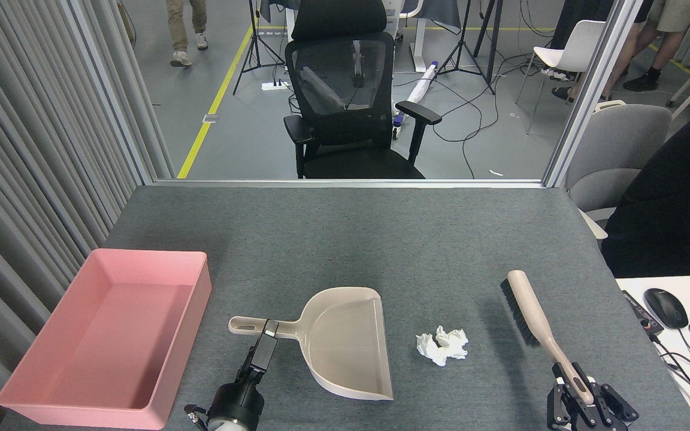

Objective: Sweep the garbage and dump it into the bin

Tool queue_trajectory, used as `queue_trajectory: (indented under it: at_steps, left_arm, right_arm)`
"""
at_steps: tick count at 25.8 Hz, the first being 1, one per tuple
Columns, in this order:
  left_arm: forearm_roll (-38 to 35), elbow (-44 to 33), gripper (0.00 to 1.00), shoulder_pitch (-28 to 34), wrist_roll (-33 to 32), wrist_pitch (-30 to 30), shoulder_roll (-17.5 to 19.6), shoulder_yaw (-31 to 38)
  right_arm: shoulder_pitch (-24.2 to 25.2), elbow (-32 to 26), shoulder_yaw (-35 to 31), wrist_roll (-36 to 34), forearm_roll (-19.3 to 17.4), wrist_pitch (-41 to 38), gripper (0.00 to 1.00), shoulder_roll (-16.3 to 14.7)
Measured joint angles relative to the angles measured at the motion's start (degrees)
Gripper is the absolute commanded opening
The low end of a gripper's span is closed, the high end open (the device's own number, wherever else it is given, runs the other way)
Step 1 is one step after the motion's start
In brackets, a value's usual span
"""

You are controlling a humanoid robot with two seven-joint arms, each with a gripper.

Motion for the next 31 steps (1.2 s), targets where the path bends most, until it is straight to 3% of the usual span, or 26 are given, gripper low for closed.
queue_trajectory:
  at_steps: [31]
  left_arm:
    - [-0.1, 11.9, 0.98, -8.2, -0.5, -2.9, -0.8, 5.5]
  right_arm:
    - [-0.2, -0.3, -0.2, 0.2, -0.2, -0.1, 0.00, 0.1]
